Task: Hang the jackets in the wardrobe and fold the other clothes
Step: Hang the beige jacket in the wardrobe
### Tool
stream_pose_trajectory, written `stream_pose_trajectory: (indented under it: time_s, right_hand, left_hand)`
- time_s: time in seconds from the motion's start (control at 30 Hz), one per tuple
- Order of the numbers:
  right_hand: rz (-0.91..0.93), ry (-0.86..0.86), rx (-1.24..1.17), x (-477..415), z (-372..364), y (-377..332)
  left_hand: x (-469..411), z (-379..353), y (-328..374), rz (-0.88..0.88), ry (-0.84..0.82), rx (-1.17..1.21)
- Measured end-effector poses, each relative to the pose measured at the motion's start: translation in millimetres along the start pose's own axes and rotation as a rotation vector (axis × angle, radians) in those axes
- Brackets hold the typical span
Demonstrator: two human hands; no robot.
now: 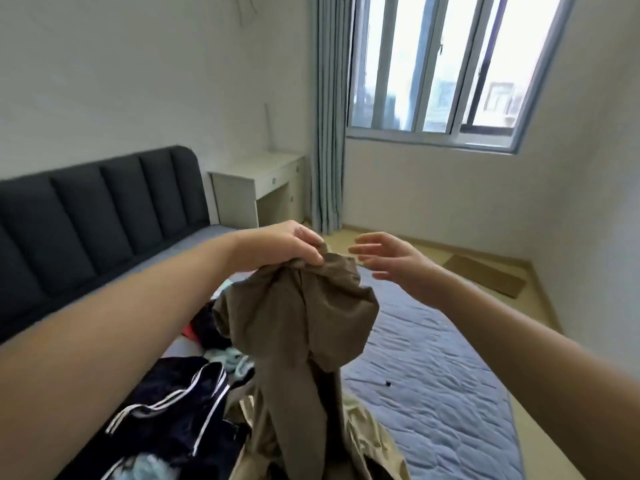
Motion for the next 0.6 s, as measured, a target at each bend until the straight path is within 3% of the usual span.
stream_pose_trajectory:
  time_s: [0.07, 0.1, 0.2, 0.3, 0.4, 0.5, 0.6]
  right_hand:
    - [-0.032, -0.288, 0.194, 22, -39, -25]
    - [-0.044, -0.346, 0.351, 32, -55, -32]
    - [-0.007, -0.238, 0.588, 48, -67, -66]
    - [0.123, -0.062, 0.575, 65, -51, -121]
    - [0.119, -0.196, 0.623, 90, -61, -146]
    - [0.161, -0.145, 0.472, 96, -61, -170]
    - [0.148, -0.246, 0.391, 97, -89, -178]
  left_hand:
    - [21, 18, 50, -0.05, -0.049, -0.128]
    - [32, 30, 71, -0.065, -0.039, -0.181]
    - [63, 67, 116, -0.079, 0.03, -0.312]
    - [89, 94, 146, -0.091, 0.07, -0.497]
    - [99, 114, 168, -0.129, 0.123, -0.558]
    - [99, 120, 208, -0.25, 0.182, -0.631]
    - [98, 126, 257, -0.426, 0.263, -0.693]
Point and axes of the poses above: each hand's wrist, its own x-axis away from the middle knuckle, its own z-axis out of the back of the hand, y = z × x, the point moved 10 cm from there along -x, towards the middle knuckle, and after that the axes turned 14 degrees about -z, right-handed, at the moved point
